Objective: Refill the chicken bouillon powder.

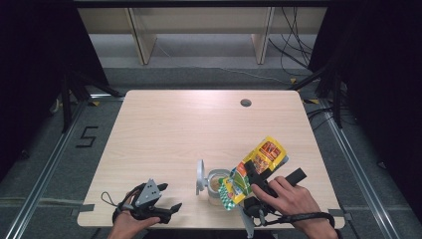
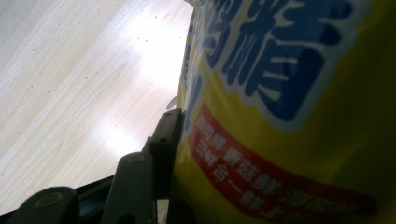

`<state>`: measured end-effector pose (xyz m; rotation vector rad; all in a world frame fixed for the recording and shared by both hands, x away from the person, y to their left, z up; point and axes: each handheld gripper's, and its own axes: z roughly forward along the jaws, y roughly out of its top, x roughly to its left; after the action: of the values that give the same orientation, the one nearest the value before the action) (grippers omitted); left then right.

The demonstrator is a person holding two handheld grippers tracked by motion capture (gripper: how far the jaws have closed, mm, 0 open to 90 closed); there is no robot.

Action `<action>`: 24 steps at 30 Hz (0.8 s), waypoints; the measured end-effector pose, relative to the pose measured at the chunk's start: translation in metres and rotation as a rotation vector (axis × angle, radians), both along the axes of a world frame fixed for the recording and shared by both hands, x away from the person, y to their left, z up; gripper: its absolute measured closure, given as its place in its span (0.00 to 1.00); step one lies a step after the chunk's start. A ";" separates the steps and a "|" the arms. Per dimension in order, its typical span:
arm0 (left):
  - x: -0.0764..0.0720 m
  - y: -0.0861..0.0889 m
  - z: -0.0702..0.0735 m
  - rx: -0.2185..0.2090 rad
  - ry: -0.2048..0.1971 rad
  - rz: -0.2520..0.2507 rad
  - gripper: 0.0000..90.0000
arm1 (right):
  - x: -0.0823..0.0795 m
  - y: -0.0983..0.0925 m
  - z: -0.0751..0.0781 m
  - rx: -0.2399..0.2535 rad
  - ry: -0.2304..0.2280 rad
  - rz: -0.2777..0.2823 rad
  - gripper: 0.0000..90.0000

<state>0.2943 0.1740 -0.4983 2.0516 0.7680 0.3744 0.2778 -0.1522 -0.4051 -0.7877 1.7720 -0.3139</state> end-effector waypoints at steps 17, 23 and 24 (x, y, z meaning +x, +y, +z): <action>0.000 0.001 0.001 0.016 -0.009 -0.003 0.21 | 0.000 0.000 0.002 -0.008 0.009 -0.013 0.62; 0.000 0.000 0.001 0.011 -0.004 -0.003 0.21 | -0.001 -0.001 0.001 -0.002 -0.011 -0.008 0.62; 0.000 0.000 0.001 0.012 -0.004 -0.004 0.21 | -0.001 -0.001 0.001 -0.002 -0.010 -0.008 0.62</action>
<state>0.2945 0.1741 -0.4975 2.0629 0.7607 0.3823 0.2770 -0.1534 -0.4043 -0.7799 1.7663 -0.3242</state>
